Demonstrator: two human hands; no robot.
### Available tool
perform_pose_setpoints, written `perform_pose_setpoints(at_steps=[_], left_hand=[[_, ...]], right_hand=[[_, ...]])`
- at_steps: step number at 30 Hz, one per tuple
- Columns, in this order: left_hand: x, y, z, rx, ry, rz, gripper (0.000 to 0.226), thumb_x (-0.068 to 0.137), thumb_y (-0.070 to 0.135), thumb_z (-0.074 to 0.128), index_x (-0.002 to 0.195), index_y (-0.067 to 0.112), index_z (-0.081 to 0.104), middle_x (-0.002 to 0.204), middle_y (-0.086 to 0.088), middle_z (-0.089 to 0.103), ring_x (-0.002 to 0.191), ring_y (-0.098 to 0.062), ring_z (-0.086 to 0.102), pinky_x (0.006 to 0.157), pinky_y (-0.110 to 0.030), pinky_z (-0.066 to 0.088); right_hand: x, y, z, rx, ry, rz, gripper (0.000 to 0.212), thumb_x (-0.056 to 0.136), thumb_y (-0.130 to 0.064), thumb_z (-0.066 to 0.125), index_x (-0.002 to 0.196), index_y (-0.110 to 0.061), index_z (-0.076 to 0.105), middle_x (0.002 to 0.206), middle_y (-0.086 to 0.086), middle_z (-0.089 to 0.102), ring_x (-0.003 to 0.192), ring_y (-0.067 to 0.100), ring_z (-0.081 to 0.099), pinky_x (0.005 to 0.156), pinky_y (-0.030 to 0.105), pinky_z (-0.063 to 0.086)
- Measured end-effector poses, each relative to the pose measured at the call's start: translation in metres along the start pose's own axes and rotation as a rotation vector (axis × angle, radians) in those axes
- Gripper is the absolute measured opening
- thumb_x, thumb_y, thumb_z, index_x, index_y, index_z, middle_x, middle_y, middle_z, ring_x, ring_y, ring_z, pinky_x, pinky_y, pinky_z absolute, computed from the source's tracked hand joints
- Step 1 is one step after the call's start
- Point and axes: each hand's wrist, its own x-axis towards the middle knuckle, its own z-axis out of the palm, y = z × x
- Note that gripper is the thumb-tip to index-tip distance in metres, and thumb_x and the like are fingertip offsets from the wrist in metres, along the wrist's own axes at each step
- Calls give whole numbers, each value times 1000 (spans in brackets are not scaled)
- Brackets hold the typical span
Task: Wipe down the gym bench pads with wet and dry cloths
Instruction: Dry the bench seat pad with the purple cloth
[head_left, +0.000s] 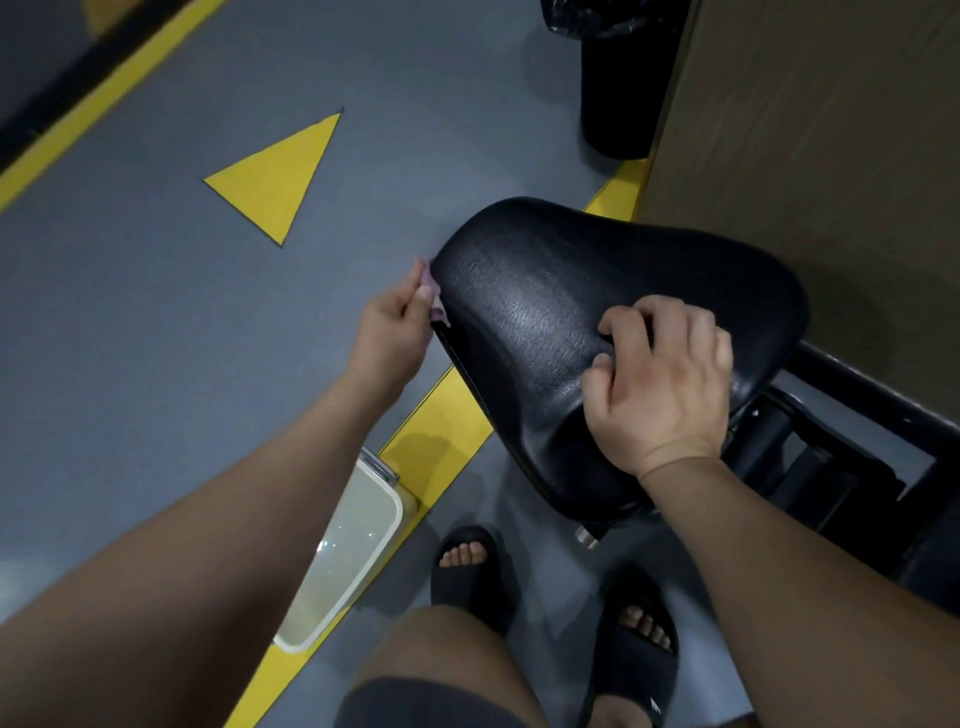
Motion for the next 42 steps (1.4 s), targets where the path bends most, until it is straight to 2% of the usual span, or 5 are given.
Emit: perform_pose_setpoints(at_steps=[12, 21, 29, 34, 42], left_hand=[[70, 22, 8, -218, -120, -286, 33, 109, 18, 39, 125, 5, 64, 116, -15, 67, 106, -28, 63, 86, -32, 51], [34, 12, 8, 199, -89, 209, 39, 109, 16, 39, 147, 11, 48, 127, 10, 57, 117, 1, 50, 94, 2, 31], [81, 37, 4, -70, -330, -99, 16, 108, 13, 41, 119, 12, 54, 97, -6, 61, 91, -13, 57, 97, -27, 38], [67, 48, -2, -90, -263, -153, 26, 103, 20, 43, 106, 11, 67, 85, -5, 67, 78, -13, 61, 70, -19, 44], [52, 27, -7, 105, -146, 151, 30, 106, 15, 49, 133, 17, 64, 81, 6, 61, 63, -2, 52, 68, -17, 47]], right_hand=[[0, 1, 2, 8, 1, 9, 30, 84, -31, 52, 107, -16, 65, 114, 9, 57, 105, 33, 48, 92, 44, 34], [0, 1, 0, 5, -4, 13, 31, 84, -31, 53, 107, -16, 66, 113, 8, 57, 105, 33, 48, 92, 45, 36], [1, 3, 0, 4, -8, 11, 30, 83, -30, 55, 108, -16, 66, 113, 9, 57, 105, 34, 49, 93, 45, 36], [0, 3, 0, 7, 2, 11, 30, 82, -29, 56, 108, -16, 66, 112, 8, 57, 104, 33, 48, 92, 44, 36], [0, 1, -1, 13, 7, 5, 30, 83, -29, 55, 108, -16, 65, 112, 8, 56, 104, 33, 47, 92, 44, 34]])
